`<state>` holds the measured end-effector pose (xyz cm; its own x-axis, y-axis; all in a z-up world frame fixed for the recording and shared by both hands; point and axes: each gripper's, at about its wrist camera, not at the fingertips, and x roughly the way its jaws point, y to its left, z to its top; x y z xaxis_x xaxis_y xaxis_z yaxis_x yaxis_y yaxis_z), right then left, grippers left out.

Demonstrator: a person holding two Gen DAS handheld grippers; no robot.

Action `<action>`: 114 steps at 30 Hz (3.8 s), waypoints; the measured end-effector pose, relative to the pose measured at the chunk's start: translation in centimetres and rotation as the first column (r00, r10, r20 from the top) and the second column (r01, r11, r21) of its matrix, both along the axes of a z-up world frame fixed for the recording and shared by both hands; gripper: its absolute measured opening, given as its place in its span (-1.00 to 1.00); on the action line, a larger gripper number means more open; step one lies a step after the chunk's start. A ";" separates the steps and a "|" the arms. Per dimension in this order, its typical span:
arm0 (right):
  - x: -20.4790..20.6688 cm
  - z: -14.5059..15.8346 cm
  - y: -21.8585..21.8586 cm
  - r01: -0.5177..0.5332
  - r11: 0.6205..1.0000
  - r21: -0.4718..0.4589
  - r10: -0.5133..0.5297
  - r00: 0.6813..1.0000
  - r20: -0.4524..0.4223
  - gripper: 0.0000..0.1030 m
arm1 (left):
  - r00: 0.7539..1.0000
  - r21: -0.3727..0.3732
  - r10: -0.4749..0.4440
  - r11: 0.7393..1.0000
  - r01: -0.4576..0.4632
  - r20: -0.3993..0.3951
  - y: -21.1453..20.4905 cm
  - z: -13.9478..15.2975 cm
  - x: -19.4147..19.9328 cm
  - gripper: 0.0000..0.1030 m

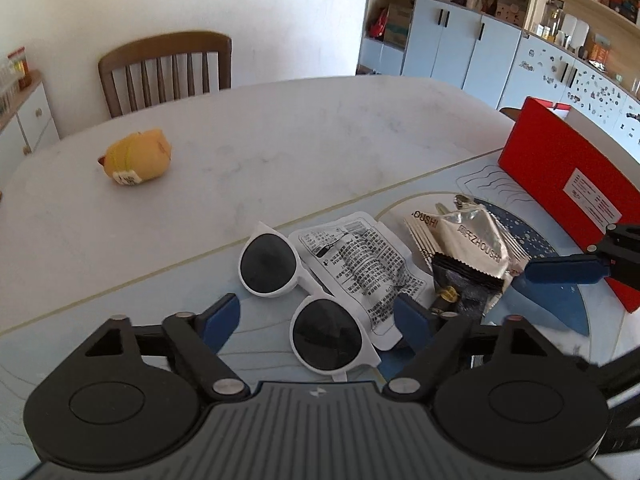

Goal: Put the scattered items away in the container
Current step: 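Grasp the white sunglasses with the left tool while the right tool grasps a black snack packet, then carry the sunglasses and black snack packet in both tools into the red box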

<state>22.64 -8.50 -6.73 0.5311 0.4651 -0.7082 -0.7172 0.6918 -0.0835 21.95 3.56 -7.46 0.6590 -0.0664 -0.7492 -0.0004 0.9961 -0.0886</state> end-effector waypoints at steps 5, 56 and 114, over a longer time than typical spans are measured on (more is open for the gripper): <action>0.9 -0.7 0.6 -0.040 0.999 -0.025 0.040 0.999 0.011 1.00 | 0.998 -0.051 0.034 0.998 -0.037 -0.053 0.6 -0.9 1.0 0.27; -1.2 8.5 -6.6 0.104 0.975 0.197 -0.127 0.986 0.108 1.00 | 0.979 -0.206 0.013 0.978 0.030 0.203 -1.2 8.6 -3.5 -0.91; 10.3 0.7 -29.0 0.055 0.998 -0.017 -0.057 0.964 -0.261 1.00 | 0.907 0.029 -0.403 0.912 0.410 -0.124 -39.1 2.5 23.7 -0.91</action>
<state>32.90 -37.46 -6.03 0.3520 0.4320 -0.8303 -0.6751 0.7317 0.0945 45.63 -35.56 -5.00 0.4942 -0.2682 -0.8270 0.3987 0.9152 -0.0586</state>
